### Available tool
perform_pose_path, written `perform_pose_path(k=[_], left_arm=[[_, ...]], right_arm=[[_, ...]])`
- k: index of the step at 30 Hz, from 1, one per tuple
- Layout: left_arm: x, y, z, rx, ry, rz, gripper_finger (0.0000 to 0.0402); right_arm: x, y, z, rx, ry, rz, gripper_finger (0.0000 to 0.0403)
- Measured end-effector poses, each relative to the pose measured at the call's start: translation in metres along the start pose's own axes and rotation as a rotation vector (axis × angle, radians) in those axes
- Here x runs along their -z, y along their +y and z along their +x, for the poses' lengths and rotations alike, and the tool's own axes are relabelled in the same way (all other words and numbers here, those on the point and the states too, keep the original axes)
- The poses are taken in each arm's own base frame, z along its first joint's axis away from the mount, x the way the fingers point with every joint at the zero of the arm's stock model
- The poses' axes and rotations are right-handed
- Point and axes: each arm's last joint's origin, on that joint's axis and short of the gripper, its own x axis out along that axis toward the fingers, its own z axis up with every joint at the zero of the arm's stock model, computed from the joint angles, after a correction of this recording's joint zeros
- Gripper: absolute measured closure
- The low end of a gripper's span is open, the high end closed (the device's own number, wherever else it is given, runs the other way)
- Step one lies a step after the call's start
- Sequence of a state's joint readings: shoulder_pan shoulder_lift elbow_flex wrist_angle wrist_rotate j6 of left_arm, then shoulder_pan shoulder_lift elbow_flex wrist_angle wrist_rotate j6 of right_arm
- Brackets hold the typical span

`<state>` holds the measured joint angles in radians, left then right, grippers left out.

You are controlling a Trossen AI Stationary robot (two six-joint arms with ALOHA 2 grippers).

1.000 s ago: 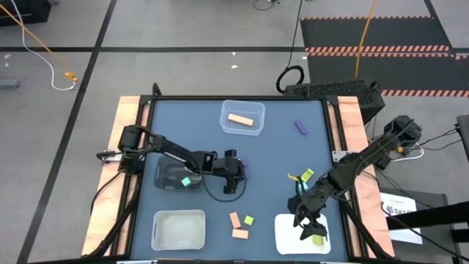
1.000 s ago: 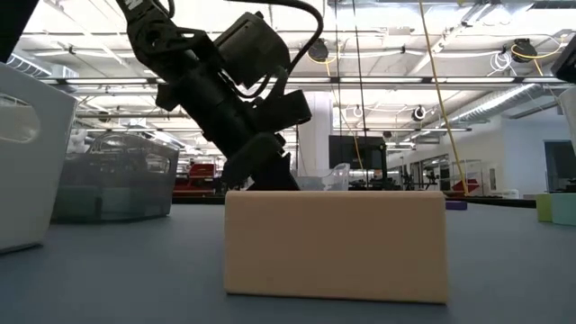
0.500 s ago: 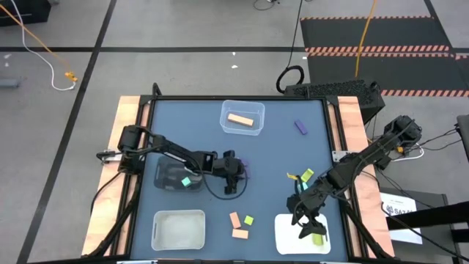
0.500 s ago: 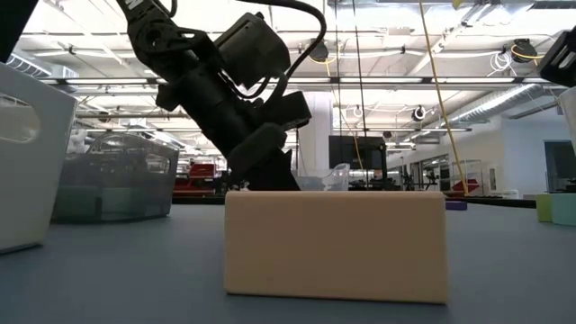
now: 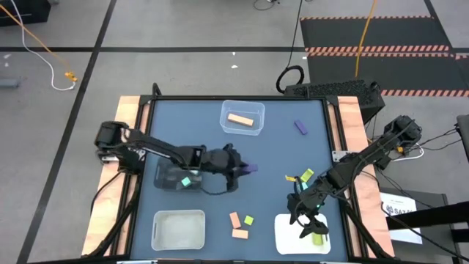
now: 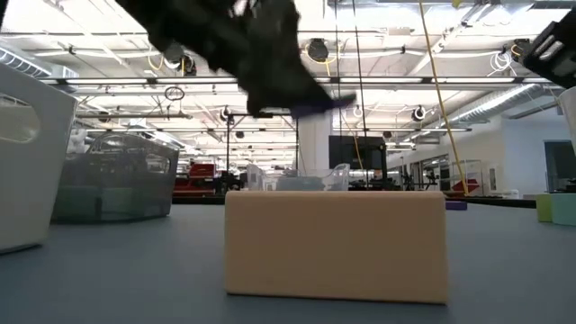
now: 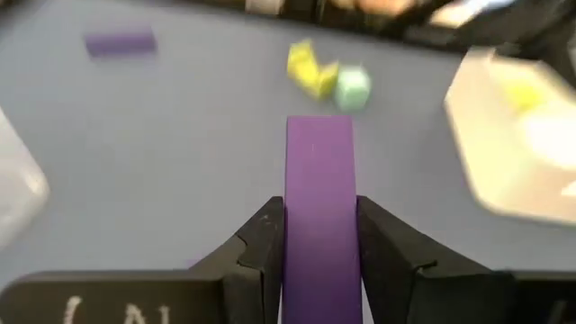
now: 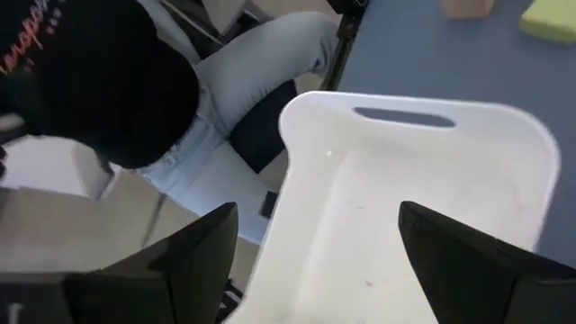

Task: Sort & place blocks by color
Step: Put the bottom left violet blocks into the gray bin

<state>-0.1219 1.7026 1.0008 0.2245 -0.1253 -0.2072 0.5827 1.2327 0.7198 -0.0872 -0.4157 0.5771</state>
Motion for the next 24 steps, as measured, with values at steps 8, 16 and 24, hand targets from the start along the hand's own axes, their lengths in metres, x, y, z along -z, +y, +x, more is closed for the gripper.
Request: perform_pose_path(k=[8, 16, 24], left_arm=[[-0.059, -0.009, -0.049, -0.037, -0.394, 0.11, 0.0295], [-0.077, -0.02, -0.069, -0.03, -0.58, 0.196, 0.0295], [-0.078, -0.025, -0.071, 0.001, -0.596, 0.136, 0.0295]], right_arm=[[-0.006, -0.009, -0.004, 0.025, -0.034, -0.143, 0.0106], [-0.012, -0.018, -0.008, 0.209, -0.118, -0.258, 0.0106], [-0.015, -0.022, -0.01, 0.299, -0.144, -0.335, 0.0106]])
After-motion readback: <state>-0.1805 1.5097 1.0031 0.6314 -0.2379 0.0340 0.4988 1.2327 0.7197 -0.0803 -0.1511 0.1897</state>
